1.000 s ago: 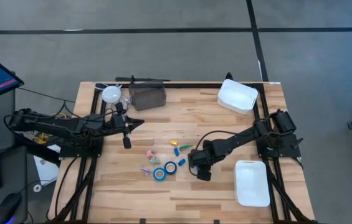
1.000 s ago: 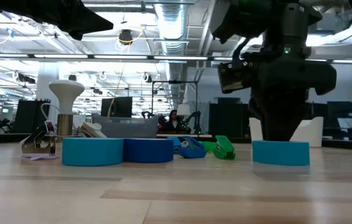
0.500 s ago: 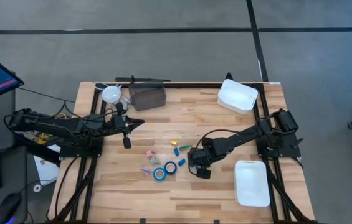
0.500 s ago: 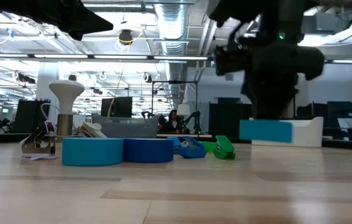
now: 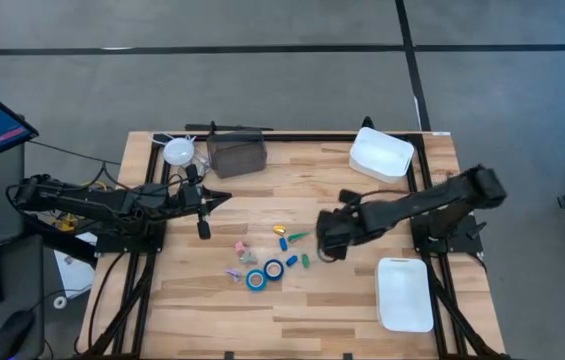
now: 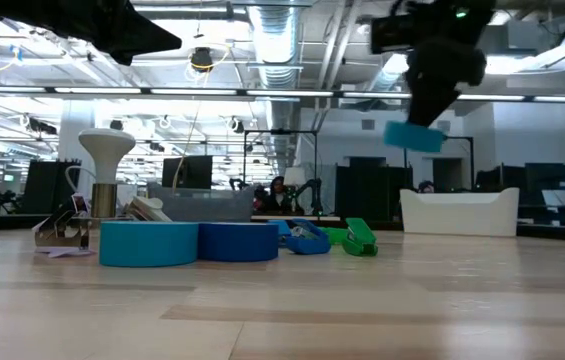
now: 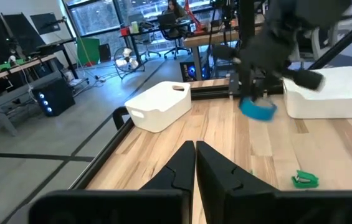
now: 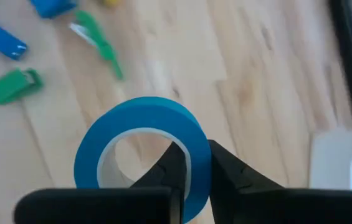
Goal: Pick and place Stapler, Stapler remover, tape
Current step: Put the light blue tape into the bottom white bin
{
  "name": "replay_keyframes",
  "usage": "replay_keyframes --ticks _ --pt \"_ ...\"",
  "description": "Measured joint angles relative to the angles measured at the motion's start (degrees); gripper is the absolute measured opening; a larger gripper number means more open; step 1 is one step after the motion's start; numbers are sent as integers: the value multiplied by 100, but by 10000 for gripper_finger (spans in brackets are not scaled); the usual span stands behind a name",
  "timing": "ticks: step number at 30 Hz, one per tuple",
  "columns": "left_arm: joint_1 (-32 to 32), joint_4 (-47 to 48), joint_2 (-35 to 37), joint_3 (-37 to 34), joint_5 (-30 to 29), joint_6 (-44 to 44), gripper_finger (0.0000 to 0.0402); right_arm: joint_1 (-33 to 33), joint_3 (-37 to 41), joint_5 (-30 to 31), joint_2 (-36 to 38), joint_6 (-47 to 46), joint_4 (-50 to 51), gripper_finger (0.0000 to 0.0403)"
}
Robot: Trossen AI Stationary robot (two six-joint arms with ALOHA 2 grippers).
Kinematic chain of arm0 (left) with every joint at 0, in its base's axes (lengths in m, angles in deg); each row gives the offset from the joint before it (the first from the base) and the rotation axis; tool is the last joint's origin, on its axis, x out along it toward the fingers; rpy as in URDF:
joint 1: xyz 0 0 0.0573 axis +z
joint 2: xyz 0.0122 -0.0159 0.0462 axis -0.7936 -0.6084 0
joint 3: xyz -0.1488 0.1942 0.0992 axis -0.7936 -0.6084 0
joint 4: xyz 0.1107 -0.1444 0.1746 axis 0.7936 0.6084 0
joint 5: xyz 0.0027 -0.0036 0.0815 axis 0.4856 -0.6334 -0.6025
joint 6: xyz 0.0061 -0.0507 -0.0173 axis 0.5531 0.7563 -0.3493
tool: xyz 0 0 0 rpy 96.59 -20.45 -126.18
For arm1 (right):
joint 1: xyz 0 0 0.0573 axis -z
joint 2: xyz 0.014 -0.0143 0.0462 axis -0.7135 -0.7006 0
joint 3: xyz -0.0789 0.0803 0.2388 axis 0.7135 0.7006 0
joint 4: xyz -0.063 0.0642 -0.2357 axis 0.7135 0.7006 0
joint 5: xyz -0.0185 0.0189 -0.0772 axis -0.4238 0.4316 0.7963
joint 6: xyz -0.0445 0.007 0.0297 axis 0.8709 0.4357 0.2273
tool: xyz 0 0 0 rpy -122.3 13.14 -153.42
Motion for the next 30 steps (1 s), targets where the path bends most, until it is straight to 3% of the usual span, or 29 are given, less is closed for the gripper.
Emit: replay_keyframes --ticks 5,14,20,30 --pt "-1 39 0 -2 0 0 8 -291 596 -178 1016 -1188 358 27" --pt "-1 37 0 -2 0 0 8 -1543 675 -1721 1760 -3973 1939 27" --pt "1 37 0 -2 0 0 8 -2683 679 -2300 1652 -5744 2082 27" --pt "-1 37 0 -2 0 0 8 -4104 682 -2888 724 -8028 1826 27"
